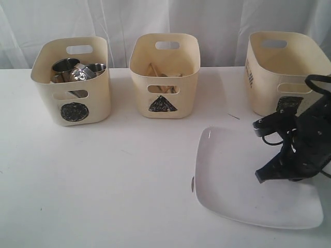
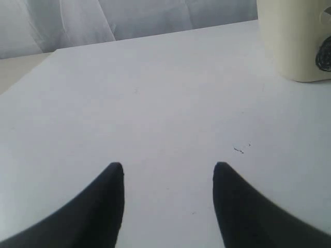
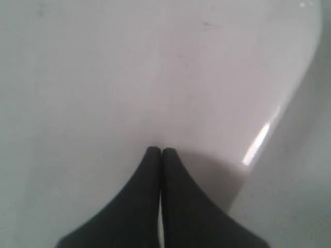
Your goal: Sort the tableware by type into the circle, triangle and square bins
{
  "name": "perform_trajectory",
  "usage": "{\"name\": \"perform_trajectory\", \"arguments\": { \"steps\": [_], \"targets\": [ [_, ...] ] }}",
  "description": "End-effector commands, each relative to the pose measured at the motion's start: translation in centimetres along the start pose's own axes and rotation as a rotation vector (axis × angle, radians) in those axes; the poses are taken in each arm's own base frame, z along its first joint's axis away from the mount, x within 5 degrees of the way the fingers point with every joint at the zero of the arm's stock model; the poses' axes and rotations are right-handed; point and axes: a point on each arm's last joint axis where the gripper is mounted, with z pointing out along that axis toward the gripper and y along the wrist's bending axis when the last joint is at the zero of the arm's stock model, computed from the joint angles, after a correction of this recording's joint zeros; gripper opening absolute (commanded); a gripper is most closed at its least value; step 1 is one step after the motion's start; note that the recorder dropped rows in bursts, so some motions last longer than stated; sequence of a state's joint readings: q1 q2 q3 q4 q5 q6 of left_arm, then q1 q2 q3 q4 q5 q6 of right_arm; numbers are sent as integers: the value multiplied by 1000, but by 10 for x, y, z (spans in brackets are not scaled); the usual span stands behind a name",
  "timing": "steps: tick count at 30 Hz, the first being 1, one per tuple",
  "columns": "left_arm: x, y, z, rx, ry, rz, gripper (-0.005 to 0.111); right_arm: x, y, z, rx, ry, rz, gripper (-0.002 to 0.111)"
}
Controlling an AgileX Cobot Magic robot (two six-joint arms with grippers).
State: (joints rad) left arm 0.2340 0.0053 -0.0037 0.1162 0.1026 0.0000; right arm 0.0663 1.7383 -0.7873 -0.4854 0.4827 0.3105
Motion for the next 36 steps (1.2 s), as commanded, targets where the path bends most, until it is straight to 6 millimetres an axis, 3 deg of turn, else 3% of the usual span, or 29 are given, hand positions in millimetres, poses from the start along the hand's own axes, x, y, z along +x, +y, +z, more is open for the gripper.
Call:
{"name": "perform_trajectory", "arguments": {
  "steps": [1, 13, 22, 26, 30, 36],
  "targets": [
    [1, 0, 0, 0, -6, -10, 56, 9, -12, 6, 25, 68, 39, 0],
    [1, 0, 0, 0, -6, -10, 56, 20, -44, 10, 91, 116, 158, 0],
    [1, 0, 0, 0, -6, -10, 56, 22, -51, 6, 110, 108, 200, 0],
    [1, 0, 0, 0, -6, -10, 56, 16, -52, -13, 82, 18, 293, 0],
    [1, 0, 0, 0, -6, -10, 56, 11, -49, -43, 49, -95, 343, 0],
    [1, 0, 0, 0, -6, -10, 56, -10, -12, -84, -81, -222, 228, 0]
  ]
}}
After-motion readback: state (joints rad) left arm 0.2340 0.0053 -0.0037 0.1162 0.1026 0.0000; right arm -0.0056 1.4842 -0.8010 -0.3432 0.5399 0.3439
